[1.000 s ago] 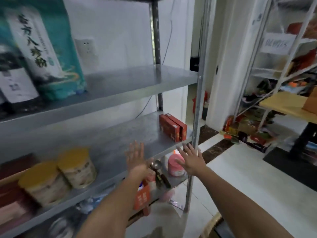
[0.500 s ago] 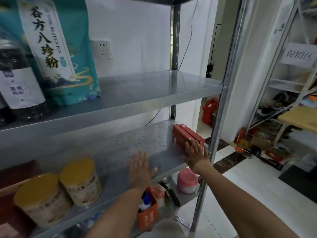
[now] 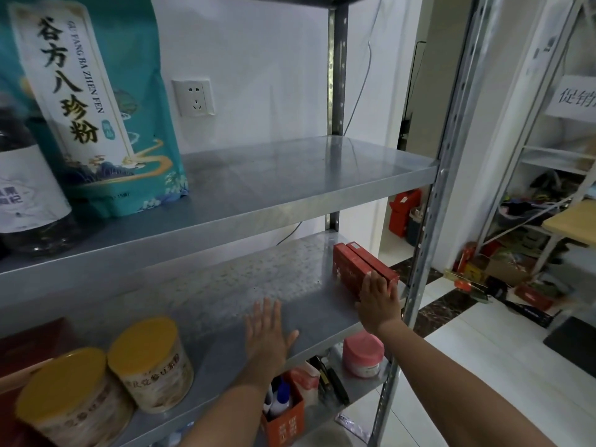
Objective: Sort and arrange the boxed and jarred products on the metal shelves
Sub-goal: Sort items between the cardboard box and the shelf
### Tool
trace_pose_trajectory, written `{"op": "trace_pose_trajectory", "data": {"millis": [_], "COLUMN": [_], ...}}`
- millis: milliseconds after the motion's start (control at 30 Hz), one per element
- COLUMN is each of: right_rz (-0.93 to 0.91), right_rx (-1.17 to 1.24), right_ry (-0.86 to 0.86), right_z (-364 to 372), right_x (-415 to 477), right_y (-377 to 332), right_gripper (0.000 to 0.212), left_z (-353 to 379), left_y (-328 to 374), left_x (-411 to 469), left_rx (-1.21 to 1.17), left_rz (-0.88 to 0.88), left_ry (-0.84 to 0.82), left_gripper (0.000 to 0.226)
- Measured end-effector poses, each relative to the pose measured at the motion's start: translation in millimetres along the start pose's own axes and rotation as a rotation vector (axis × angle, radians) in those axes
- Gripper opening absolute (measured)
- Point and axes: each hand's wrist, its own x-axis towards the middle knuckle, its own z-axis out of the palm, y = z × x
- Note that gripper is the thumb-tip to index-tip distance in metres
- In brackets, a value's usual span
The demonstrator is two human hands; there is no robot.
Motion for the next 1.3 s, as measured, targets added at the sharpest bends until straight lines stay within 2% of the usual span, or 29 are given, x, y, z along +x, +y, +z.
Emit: {"op": "trace_pose_trajectory", "data": {"millis": [333, 533, 667, 800, 933, 1133, 1233, 1300], "right_rz": [0.031, 0.004, 0.023, 0.1, 0.123, 0.1, 0.122, 0.17], "right_rx": [0.103, 0.126, 0.192, 0.465, 0.785, 1.067, 1.187, 1.297], "right_ry": [0.164, 0.166, 0.189, 0.155, 0.082, 0.038, -0.016, -0.055], "right_z": [-8, -3, -8, -11, -12, -5, 2, 7], "right_x": [1, 3, 9, 10, 10, 4, -5, -13], "right_y": [-2, -1, 2, 0, -5, -19, -29, -37], "right_gripper": [0.042, 0.043, 0.034, 0.031, 0.032, 0.023, 0.029, 0.032], "left_z": [10, 14, 19, 30, 43, 51, 58, 61], "left_y": [0, -4, -9, -17, -21, -23, -27, -30], "left_x": [2, 0, -1, -1, 0, 2, -3, -6], "left_rx": [-0.022, -0.046, -0.061, -0.054, -0.107, -0.112, -0.061, -0.039], "left_rz": [-0.005, -0.021, -0.017, -0.016, -0.03, -0.015, 0.025, 0.043], "left_ry": [0.018, 0.01, -0.024, -0.052, -0.156, -0.143, -0.102, -0.073], "left_gripper": [0.08, 0.082, 0.081, 0.081, 0.076, 0.077, 0.081, 0.093]}}
